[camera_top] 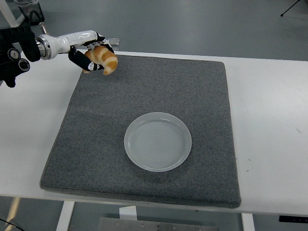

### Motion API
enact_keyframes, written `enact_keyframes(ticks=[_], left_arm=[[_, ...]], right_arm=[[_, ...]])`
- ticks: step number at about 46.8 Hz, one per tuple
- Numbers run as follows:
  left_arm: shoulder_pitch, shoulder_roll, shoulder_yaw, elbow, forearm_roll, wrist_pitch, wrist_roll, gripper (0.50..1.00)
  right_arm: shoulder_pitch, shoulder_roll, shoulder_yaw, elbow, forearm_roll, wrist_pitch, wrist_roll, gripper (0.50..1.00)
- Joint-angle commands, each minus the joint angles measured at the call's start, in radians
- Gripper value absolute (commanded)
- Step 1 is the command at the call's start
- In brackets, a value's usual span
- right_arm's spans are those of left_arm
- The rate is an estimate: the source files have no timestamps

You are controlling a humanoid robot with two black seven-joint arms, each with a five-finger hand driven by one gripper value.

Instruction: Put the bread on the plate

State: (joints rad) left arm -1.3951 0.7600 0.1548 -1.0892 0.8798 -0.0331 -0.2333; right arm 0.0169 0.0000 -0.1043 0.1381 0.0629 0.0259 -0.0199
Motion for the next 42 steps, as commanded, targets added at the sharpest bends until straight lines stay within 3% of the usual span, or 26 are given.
enact_keyframes(ticks=[1, 11, 26, 42], left_arm=[[-0.047, 0.028, -0.001, -0.020, -0.002, -0.027, -0.001, 0.500], [-0.117, 0.062, -0.038, -0.043, 0.002, -0.059, -0.004, 0.500], [-0.119, 0.061, -0.130, -0.172, 0.013, -0.122, -0.146, 0.500], [-0.104, -0.040, -0.141, -0.232, 0.018, -0.123, -0.227, 0.500]], right_arm=[[0.000, 0.000, 0.000, 0.000, 0.000, 0.000, 0.000, 0.952], [0.000, 0.000, 0.000, 0.000, 0.000, 0.000, 0.000, 0.952], [0.000, 0.000, 0.000, 0.000, 0.000, 0.000, 0.000, 0.952], [0.000, 0.000, 0.000, 0.000, 0.000, 0.000, 0.000, 0.952]])
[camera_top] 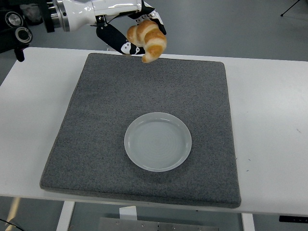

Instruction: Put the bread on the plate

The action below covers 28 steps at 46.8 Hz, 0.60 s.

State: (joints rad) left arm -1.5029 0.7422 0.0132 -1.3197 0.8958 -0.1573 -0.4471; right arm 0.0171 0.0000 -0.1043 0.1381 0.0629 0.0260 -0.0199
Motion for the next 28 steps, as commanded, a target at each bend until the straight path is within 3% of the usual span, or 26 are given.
enact_keyframes(ticks=[1, 14, 28], left_arm=[[0.006, -0.030, 0.001, -0.001, 0.002, 0.001, -0.016, 0.500], [0.061, -0.132, 0.002, -0.001, 0.118, 0.002, -0.027, 0.500], [0.147, -0.175, 0.011, -0.021, 0.253, 0.002, -0.024, 0.500]], right_arm=[[0.000, 0.000, 0.000, 0.000, 0.000, 0.000, 0.000, 0.952], [0.000, 0.000, 0.000, 0.000, 0.000, 0.000, 0.000, 0.952], [0.000, 0.000, 0.000, 0.000, 0.000, -0.001, 0.000, 0.954]])
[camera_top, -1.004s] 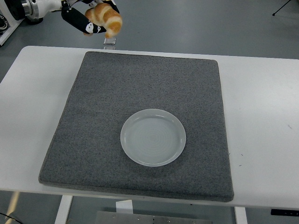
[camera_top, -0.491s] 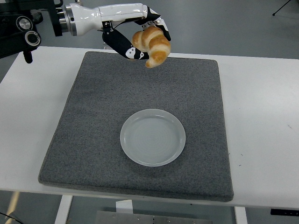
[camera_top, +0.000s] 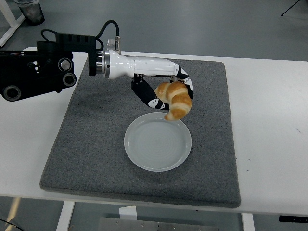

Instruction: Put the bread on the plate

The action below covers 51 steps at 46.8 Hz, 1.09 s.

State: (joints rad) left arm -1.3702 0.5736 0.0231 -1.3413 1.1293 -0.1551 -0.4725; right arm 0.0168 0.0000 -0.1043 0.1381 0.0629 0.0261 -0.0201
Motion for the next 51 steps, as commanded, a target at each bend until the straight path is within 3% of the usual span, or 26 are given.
enact_keyframes(ticks=[1, 24, 51], left_arm=[[0.020, -0.006, 0.003, 0.001, 0.026, 0.000, 0.002, 0.500], [0.123, -0.057, 0.004, 0.068, 0.257, 0.012, 0.006, 0.500], [0.175, -0.121, 0.023, 0.140, 0.314, 0.037, 0.011, 0.500]], right_arm=[[0.000, 0.000, 0.000, 0.000, 0.000, 0.000, 0.000, 0.952], [0.000, 0.000, 0.000, 0.000, 0.000, 0.000, 0.000, 0.952], [0.000, 0.000, 0.000, 0.000, 0.000, 0.000, 0.000, 0.952]])
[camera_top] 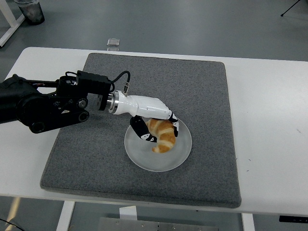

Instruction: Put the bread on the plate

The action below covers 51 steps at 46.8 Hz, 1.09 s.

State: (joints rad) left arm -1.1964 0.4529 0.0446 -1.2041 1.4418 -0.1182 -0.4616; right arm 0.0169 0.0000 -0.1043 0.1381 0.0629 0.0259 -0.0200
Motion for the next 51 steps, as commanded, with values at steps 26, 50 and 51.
enact_keyframes(ticks=[26, 50, 51], left_arm=[[0.020, -0.005, 0.000, 0.011, 0.028, 0.002, 0.000, 0.500], [0.023, -0.003, -0.002, 0.014, 0.006, 0.000, 0.000, 0.992], [0.023, -0.002, -0.003, 0.014, 0.005, 0.000, 0.000, 0.992]], right_arm=[[0.000, 0.000, 0.000, 0.000, 0.000, 0.000, 0.000, 0.952], [0.000, 0.000, 0.000, 0.000, 0.000, 0.000, 0.000, 0.952], [0.000, 0.000, 0.000, 0.000, 0.000, 0.000, 0.000, 0.952]])
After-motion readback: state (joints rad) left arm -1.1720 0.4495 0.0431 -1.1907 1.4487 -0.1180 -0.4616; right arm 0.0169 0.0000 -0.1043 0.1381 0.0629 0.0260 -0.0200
